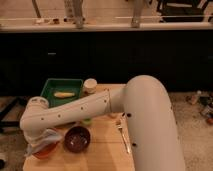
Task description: Wipe red bowl with towel
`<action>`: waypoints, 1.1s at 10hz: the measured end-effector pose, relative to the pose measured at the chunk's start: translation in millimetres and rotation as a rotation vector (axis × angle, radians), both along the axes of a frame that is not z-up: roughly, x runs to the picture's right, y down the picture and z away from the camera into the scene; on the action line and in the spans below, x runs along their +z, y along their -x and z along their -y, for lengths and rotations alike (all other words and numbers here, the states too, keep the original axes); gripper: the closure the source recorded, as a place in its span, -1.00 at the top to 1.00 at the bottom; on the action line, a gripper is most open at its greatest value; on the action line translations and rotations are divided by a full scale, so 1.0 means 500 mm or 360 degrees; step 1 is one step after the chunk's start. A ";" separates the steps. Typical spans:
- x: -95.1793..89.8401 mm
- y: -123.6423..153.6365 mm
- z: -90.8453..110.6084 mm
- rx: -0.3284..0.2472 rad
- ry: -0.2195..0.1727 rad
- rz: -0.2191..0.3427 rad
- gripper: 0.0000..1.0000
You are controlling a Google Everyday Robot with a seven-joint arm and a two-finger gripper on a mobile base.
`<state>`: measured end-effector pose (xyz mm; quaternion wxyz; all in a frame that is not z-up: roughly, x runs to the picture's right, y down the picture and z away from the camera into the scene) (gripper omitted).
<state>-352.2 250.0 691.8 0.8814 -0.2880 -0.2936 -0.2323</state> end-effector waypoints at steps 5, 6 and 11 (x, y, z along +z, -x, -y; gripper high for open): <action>0.000 0.031 0.024 -0.0035 -0.0022 0.0010 -1.00; 0.002 0.039 0.028 -0.0047 -0.0026 0.0009 -1.00; 0.033 -0.002 0.018 -0.0052 0.0012 -0.0053 -1.00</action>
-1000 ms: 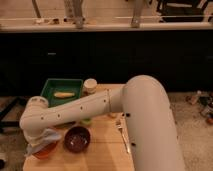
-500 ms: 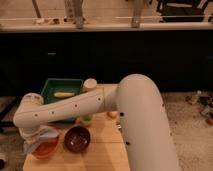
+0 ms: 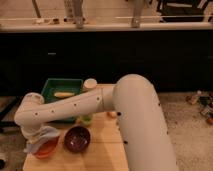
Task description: Wipe red bowl with towel
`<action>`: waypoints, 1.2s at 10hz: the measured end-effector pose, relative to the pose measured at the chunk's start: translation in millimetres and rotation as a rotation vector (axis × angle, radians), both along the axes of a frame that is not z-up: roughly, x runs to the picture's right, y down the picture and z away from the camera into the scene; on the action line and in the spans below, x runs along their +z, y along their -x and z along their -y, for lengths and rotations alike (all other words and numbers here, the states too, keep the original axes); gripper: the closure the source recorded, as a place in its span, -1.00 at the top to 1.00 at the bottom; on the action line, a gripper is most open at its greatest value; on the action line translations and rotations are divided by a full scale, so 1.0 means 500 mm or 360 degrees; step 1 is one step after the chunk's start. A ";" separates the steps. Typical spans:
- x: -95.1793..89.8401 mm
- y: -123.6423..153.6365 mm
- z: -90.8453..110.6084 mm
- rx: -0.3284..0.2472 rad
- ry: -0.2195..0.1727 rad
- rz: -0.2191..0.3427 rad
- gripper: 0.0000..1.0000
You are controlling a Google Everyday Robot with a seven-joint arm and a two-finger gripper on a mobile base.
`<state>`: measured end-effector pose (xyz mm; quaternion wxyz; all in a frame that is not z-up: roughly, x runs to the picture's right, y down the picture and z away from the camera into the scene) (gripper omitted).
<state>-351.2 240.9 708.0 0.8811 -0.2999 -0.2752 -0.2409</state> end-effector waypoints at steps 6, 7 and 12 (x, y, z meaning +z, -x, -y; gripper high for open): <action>-0.006 -0.149 -0.007 0.0100 0.0005 -0.0083 -1.00; -0.006 -0.144 -0.011 0.0094 0.0008 -0.0074 -1.00; -0.008 0.011 -0.027 -0.0017 0.0029 0.0008 -1.00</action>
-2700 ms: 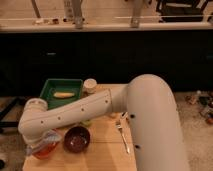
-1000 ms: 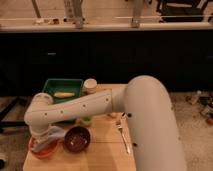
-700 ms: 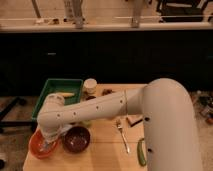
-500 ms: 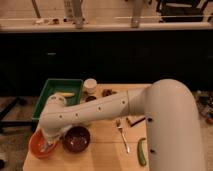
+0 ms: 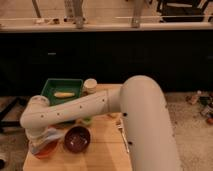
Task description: Wipe red bowl with towel
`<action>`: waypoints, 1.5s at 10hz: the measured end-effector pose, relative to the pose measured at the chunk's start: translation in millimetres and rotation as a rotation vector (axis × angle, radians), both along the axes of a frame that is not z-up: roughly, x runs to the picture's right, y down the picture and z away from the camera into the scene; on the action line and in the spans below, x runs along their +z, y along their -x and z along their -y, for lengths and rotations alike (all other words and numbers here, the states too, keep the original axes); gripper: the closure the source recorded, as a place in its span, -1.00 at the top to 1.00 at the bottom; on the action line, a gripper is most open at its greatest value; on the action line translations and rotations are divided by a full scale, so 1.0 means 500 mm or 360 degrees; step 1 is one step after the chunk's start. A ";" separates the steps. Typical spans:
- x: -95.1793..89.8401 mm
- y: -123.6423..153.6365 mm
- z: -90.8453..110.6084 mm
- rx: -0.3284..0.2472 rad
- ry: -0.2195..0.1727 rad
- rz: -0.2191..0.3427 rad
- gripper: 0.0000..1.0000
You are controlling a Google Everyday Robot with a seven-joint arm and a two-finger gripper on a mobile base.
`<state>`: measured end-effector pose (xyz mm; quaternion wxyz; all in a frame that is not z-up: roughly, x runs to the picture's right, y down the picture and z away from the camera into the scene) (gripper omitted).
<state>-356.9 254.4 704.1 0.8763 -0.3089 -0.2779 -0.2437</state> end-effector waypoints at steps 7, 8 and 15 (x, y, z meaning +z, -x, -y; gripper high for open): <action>0.024 0.007 0.019 -0.0020 0.0026 -0.0013 -1.00; 0.028 -0.023 0.017 0.0003 0.0035 -0.0030 -1.00; 0.022 -0.068 0.011 0.0097 0.0046 -0.0012 -1.00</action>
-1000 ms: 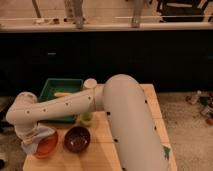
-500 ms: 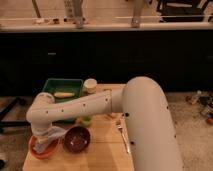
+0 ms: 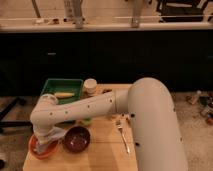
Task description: Wipe red bowl with towel
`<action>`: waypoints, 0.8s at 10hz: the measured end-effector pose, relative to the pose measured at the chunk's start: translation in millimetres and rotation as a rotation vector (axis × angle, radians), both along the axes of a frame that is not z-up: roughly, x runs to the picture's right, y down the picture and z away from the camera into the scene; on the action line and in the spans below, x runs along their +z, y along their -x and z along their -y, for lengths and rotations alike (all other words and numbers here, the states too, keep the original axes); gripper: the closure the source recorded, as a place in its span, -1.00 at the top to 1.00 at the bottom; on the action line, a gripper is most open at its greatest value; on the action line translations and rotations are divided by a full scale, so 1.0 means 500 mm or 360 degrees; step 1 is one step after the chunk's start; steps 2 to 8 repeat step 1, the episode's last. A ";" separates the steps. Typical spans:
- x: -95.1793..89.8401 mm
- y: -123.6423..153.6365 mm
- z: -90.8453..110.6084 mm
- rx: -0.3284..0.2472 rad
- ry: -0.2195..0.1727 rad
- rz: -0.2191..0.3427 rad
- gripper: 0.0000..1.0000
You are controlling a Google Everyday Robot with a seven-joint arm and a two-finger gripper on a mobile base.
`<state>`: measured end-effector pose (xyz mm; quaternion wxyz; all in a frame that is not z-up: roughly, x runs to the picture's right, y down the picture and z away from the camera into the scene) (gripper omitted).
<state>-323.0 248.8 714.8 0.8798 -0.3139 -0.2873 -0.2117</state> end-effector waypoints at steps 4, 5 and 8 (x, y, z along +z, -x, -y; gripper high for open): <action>-0.006 0.001 0.002 0.0007 -0.0002 0.0017 -1.00; -0.006 0.001 0.002 0.0007 -0.0002 0.0017 -1.00; -0.006 0.001 0.002 0.0007 -0.0002 0.0017 -1.00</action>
